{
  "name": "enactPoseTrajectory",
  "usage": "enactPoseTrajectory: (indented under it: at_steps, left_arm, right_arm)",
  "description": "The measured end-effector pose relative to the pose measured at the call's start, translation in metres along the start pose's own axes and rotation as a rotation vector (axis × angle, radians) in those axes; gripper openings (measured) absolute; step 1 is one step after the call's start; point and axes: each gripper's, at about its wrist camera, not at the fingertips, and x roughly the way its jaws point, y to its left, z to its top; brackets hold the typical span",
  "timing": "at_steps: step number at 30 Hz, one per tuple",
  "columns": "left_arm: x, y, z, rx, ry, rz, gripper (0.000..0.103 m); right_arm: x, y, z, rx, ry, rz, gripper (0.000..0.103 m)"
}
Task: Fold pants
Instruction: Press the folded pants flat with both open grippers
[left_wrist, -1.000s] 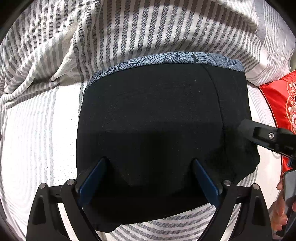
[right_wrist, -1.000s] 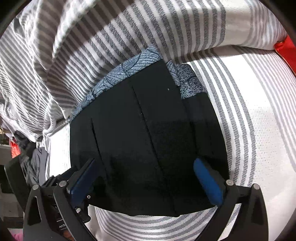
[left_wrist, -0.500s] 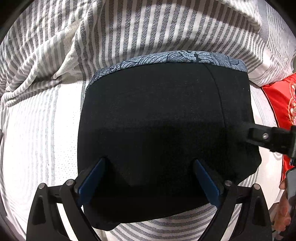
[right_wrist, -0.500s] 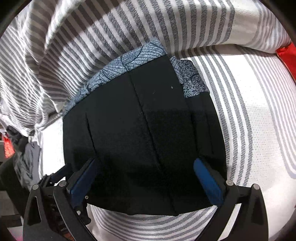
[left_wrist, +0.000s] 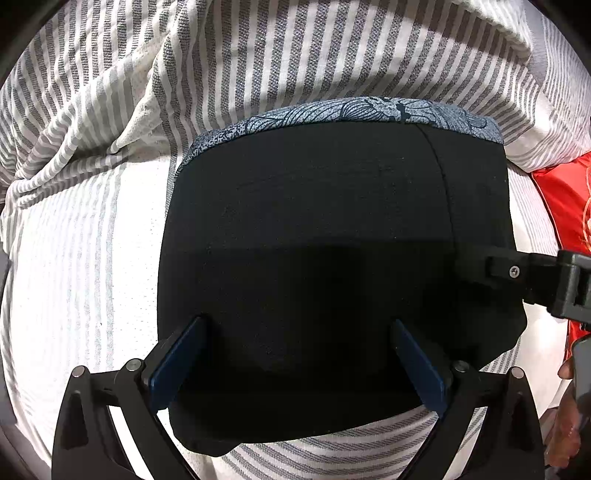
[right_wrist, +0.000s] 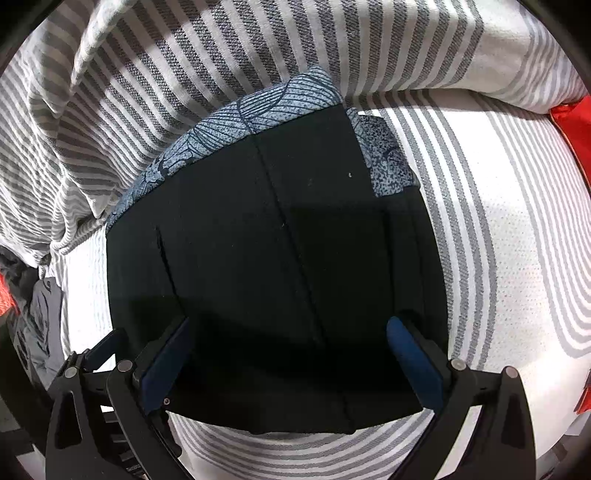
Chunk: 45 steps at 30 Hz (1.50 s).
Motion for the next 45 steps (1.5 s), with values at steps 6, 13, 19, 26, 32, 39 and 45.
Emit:
enactPoseTrajectory:
  at_steps: [6,13,19,26,32,39,45]
  left_arm:
    - [0.001,0.000,0.000,0.000,-0.001,0.005,0.101]
    - [0.001,0.000,-0.002,0.001,0.000,0.005,0.101]
    - [0.001,0.000,-0.001,-0.003,0.005,0.006,0.101]
    - [-0.005,0.005,0.002,-0.036,0.014,-0.003,0.101]
    - [-0.017,0.017,0.002,-0.062,0.006,0.019,0.101]
    - [-0.031,0.024,0.006,-0.055,-0.001,0.031,0.101]
    - [-0.036,0.044,0.014,-0.055,-0.005,-0.046,0.101]
  right_arm:
    - [0.001,0.000,0.001,-0.009,-0.001,-0.001,0.103]
    - [0.001,0.005,0.000,-0.012,0.007,-0.022,0.103]
    - [-0.003,0.004,-0.003,-0.024,0.010,-0.007,0.103]
    - [-0.017,-0.004,-0.005,-0.052,0.001,0.032,0.102]
    - [-0.026,0.004,-0.015,-0.167,0.010,-0.137,0.102]
    - [-0.046,0.000,-0.012,-0.134,-0.025,-0.053,0.102]
    - [-0.067,-0.045,-0.007,-0.041,-0.060,0.109,0.098]
